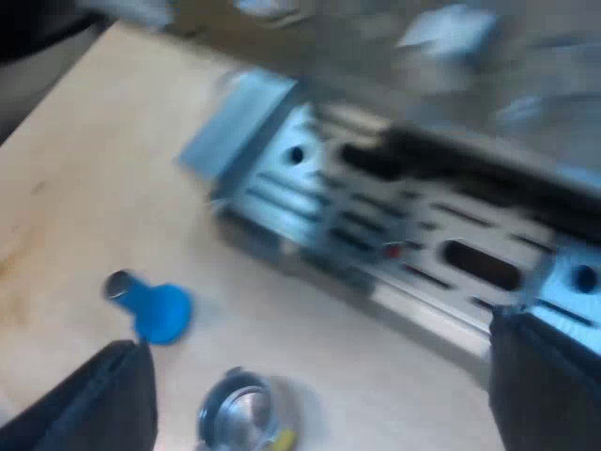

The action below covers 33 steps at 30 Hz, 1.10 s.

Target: Grind coffee beans and then tamp

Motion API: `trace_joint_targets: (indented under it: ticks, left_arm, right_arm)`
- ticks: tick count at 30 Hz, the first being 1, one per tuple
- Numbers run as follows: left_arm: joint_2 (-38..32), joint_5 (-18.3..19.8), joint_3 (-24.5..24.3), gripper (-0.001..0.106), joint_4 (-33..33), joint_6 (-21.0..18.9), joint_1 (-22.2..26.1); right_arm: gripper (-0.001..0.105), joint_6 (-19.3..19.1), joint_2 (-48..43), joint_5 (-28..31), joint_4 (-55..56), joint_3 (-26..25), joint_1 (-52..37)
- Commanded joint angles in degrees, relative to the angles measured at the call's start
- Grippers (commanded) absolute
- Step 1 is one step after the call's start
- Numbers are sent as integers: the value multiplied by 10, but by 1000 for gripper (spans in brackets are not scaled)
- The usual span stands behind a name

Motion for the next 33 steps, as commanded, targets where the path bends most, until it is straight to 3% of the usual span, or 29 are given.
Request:
trace_joint_targets:
  ticks: [1,10,13,16,23,33]
  left_arm:
    - [-2,-7,-13,84,5,-6,18]
    - [-2,-5,-13,84,27,-14,29]
    - [-11,-31,-13,84,33,-26,29]
    - [-24,-34,-13,84,41,-27,29]
    - [-76,-37,-7,84,60,-46,29]
    - [-209,-36,63,84,61,-63,29]
  right_arm:
    - [72,-12,-36,-10,38,-7,-50]
    - [72,-90,-115,-10,156,-7,-250]
    - [72,-127,-139,-10,188,-7,-329]
    - [72,-160,-159,-10,210,-7,-384]
    - [72,-211,-206,-10,250,-7,-438]
    - [72,-218,-263,5,287,-7,-438]
